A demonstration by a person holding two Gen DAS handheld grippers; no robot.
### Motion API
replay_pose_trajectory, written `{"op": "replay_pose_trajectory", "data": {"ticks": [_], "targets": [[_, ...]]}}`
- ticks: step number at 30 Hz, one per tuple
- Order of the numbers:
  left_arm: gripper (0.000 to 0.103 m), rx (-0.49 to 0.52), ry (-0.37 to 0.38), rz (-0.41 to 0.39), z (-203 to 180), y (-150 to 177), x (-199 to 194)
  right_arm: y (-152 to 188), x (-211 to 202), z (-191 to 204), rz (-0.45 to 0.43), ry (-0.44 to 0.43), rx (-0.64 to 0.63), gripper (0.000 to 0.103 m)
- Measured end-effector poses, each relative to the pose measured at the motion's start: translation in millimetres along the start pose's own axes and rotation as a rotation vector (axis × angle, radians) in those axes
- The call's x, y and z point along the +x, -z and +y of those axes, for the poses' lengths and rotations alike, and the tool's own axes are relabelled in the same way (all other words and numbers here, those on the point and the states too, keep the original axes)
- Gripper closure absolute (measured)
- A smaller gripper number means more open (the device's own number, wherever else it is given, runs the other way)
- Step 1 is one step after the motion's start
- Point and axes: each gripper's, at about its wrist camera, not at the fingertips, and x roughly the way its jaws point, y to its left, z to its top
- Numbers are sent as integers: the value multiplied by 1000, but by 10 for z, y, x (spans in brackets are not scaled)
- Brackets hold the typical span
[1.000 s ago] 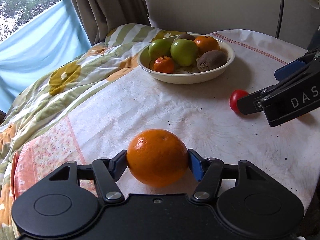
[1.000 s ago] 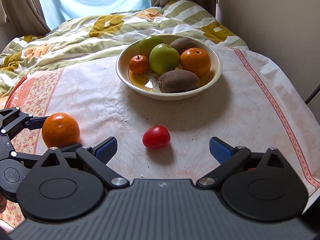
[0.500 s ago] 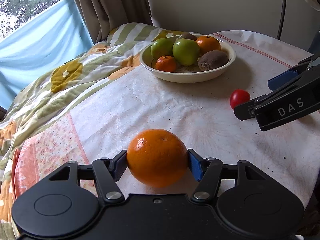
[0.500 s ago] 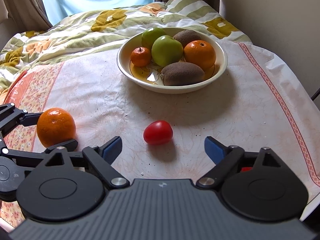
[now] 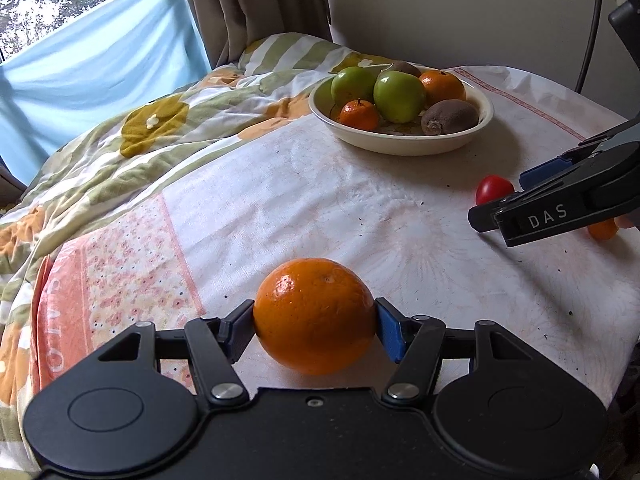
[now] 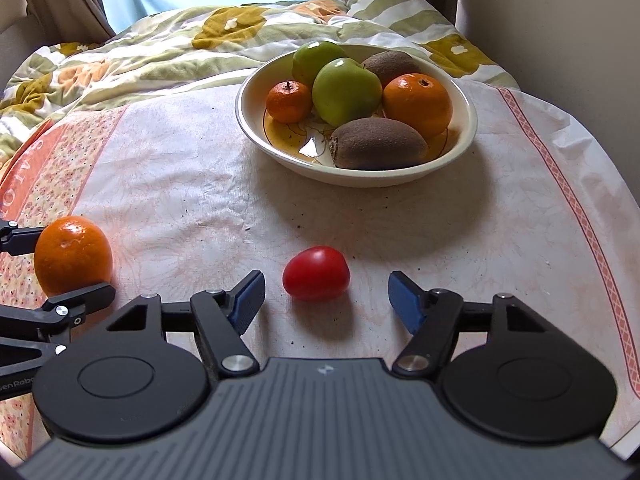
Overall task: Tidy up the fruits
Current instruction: 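Grasp the large orange with left gripper while right gripper grasps the red tomato, then carry orange into the bowl and open left gripper while right carries tomato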
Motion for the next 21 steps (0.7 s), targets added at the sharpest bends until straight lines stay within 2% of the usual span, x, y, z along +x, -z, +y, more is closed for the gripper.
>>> {"op": "replay_pose_trajectory", "data": {"ticks": [6, 9, 10, 21], "targets": [[36, -7, -6, 0, 7, 27, -15, -13, 49, 43, -1, -10, -33, 32], [36, -20, -10, 2, 22, 35, -23, -16, 46, 52, -5, -20, -38, 50], [36, -25, -12, 3, 32, 42, -32, -17, 40, 58, -4, -21, -42, 52], [36, -66, -17, -14, 80, 34, -182, -53, -109, 95, -18, -42, -44, 52]]}}
